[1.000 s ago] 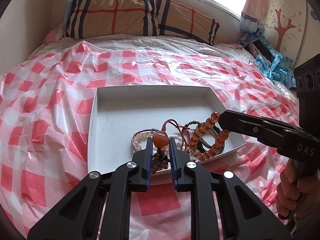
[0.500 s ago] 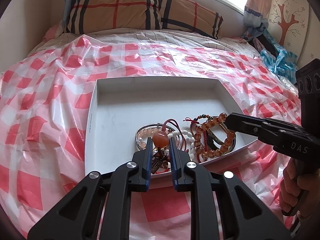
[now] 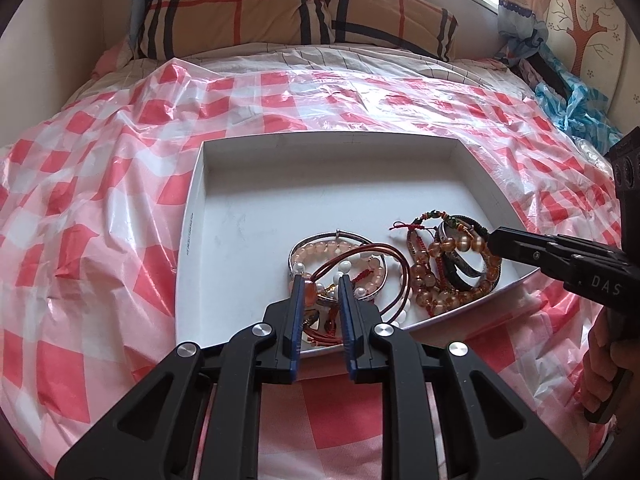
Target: Organize jewelry
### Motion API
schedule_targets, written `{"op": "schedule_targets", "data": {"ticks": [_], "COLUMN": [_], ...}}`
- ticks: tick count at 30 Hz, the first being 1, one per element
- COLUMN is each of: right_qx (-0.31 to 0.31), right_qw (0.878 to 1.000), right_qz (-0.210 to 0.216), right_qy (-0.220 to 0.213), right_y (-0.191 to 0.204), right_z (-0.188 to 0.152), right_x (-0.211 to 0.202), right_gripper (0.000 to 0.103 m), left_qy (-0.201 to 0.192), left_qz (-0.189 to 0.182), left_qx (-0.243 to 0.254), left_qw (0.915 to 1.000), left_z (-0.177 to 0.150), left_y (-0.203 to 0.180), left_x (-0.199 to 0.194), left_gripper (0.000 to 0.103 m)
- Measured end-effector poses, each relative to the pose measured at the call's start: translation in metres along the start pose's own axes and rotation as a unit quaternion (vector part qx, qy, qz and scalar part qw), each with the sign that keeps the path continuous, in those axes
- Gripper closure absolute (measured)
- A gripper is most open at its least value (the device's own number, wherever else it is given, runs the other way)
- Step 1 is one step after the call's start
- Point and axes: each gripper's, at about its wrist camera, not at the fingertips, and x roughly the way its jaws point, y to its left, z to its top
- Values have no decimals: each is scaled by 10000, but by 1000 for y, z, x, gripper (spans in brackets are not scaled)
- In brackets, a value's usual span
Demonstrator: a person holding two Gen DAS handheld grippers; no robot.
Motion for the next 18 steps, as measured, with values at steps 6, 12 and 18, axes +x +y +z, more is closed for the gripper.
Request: {"op": "schedule_targets", "data": {"ticks": [6,12,18], "right_qx": [-113,-386,-519], "right_qw": [9995,9981,9961], "right_qz": [-265,-366,-546], "right_qy": [-151,-301,-459], "right_y": [10,43,76], "right_z": [-3,-19,-50], "right_x": [-22,-68,-122], "right_gripper": [73,66,56], "left_qy": [-162,-437,-543], "left_qz": [298,585,619], "left_qx": [-60,-176,-345], "left_qw": [9994,9972,9960], "left_z": [1,-5,-28], "left_y": [3,1,-4], "left_x": [-21,-79,-144], "left_gripper": [49,25,20]}}
